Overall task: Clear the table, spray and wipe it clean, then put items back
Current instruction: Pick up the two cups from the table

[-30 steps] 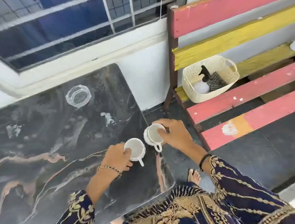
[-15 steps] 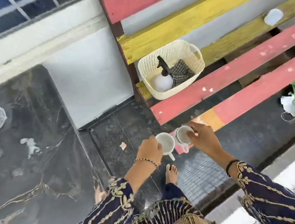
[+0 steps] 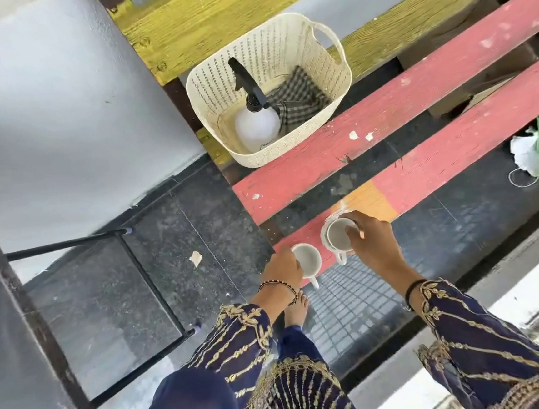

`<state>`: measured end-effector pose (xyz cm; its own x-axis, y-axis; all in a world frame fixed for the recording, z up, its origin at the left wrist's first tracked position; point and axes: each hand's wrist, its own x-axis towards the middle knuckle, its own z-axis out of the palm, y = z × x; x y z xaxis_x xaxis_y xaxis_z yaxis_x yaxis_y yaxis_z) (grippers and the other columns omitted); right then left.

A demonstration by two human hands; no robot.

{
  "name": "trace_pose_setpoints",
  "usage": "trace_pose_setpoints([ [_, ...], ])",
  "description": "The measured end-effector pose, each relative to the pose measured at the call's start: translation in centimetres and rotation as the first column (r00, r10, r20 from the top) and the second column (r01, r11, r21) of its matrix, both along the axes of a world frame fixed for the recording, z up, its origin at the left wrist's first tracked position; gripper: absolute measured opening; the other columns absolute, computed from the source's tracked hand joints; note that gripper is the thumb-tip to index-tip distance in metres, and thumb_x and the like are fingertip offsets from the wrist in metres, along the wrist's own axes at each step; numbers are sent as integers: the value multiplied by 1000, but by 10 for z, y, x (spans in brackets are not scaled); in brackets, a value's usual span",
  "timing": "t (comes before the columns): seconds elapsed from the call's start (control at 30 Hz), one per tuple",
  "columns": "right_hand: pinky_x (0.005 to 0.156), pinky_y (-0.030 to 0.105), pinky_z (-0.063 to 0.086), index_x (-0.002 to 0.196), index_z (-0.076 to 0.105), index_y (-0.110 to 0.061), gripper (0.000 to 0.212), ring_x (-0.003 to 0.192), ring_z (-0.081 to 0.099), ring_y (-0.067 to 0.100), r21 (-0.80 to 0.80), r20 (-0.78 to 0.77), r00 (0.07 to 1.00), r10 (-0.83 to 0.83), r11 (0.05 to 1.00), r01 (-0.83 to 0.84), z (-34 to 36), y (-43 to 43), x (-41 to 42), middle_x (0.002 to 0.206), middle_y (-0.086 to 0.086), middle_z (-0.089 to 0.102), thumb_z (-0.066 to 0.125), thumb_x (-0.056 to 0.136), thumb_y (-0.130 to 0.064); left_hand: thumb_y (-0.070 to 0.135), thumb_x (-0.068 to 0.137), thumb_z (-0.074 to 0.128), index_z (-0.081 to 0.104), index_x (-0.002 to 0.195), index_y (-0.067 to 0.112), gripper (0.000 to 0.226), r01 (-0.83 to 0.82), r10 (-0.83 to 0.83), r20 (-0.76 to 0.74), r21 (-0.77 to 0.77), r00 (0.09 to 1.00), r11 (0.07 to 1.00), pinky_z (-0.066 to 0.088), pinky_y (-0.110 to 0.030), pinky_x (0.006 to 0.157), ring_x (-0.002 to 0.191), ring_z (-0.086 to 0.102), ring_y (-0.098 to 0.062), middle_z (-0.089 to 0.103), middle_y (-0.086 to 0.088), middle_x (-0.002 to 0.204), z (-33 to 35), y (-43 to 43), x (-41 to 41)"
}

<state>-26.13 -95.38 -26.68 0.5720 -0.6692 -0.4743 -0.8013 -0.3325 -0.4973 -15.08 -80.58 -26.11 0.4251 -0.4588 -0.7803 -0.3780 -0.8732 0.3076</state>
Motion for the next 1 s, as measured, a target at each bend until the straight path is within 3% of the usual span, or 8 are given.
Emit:
trace_pose_setpoints([
  [0.37, 82, 31, 50, 134, 63, -10, 38, 106, 68, 35, 25, -57, 997, 47, 999, -45, 1, -7, 5, 121, 18, 71, 53, 98, -4, 14, 99, 41, 31, 136, -1, 41, -78, 78, -10, -44, 997, 996, 47, -43, 86, 112, 58, -41, 58, -28, 123, -6, -3, -7],
  [0.57, 86, 46, 55, 136, 58, -15, 40, 115, 64, 33, -104, -171, 978, 123, 984, -142, 42, -2, 13, 125, 14, 69, 61, 96, -17, 26, 98, 46, 35, 128, 1, 41, -109, 110, 11, -67, 994, 992, 49, -44, 85, 109, 60, -42, 61, -24, 119, 20, 2, 1],
  [0.67, 86, 46, 55, 135, 58, -16, 38, 113, 64, 33, -153, -209, 964, 164, 968, -198, 70, 11, 22, 123, 15, 67, 59, 97, -19, 32, 98, 46, 35, 129, 3, 44, -122, 127, 63, -77, 990, 989, 50, -45, 85, 107, 61, -41, 61, -23, 118, 42, 11, 8],
  [0.87, 86, 37, 56, 126, 66, -16, 29, 109, 67, 27, -139, -8, 980, 200, 970, -200, 121, 61, 60, 122, 8, 71, 59, 98, -21, 36, 99, 40, 35, 132, 7, 44, -198, 226, 140, -193, 964, 961, 50, -43, 81, 103, 63, -39, 64, -19, 112, 99, 42, 28],
  [1.0, 82, 38, 57, 115, 67, -18, 23, 100, 69, 26, -149, 121, 935, 335, 937, -316, 159, 111, 97, 109, 5, 74, 60, 94, -21, 40, 98, 38, 34, 132, 12, 45, -287, 345, 210, -262, 915, 921, 55, -44, 78, 93, 66, -37, 67, -16, 103, 147, 87, 59],
])
